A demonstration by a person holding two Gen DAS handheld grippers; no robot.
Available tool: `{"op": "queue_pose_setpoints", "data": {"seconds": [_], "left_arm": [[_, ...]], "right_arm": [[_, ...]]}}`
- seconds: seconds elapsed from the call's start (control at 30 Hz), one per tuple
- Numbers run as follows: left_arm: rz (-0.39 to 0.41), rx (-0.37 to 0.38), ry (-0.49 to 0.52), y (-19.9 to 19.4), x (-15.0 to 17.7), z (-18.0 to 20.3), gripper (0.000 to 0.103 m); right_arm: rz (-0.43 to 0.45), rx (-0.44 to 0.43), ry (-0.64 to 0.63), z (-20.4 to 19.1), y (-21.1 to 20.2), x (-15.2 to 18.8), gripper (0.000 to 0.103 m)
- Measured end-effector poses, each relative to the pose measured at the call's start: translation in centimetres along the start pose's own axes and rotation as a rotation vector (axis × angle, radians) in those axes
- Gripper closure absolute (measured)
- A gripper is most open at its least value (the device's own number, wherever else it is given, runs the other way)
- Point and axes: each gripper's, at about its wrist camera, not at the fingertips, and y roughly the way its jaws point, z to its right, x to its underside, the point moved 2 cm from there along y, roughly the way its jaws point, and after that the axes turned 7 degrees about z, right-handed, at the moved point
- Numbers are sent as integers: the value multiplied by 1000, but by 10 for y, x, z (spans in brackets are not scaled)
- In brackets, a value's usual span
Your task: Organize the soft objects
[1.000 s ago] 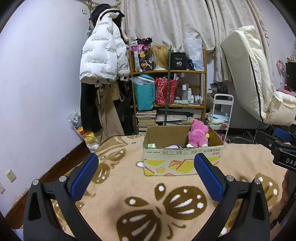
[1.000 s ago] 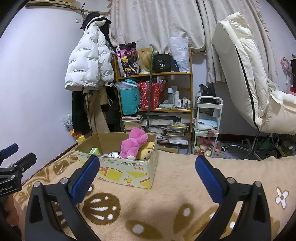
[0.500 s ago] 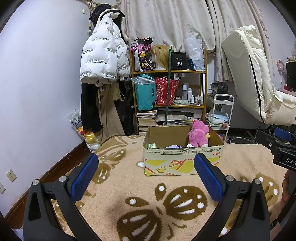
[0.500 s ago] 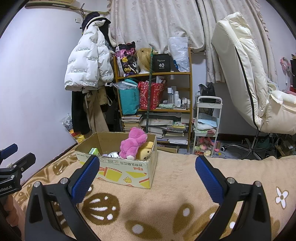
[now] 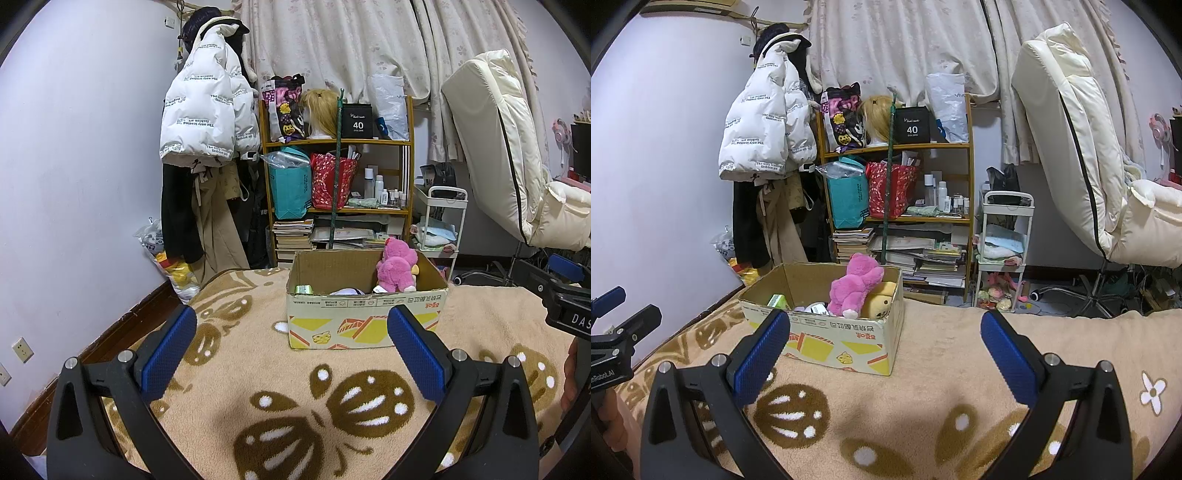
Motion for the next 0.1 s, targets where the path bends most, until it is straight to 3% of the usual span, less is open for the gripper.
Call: {"op": "queue_pose_setpoints", "data": {"seconds": [0.1], "left_arm": [[-1, -3, 1, 0, 1, 0, 1]], "right_arm": [[2, -1, 1, 1, 0, 0, 0]]}}
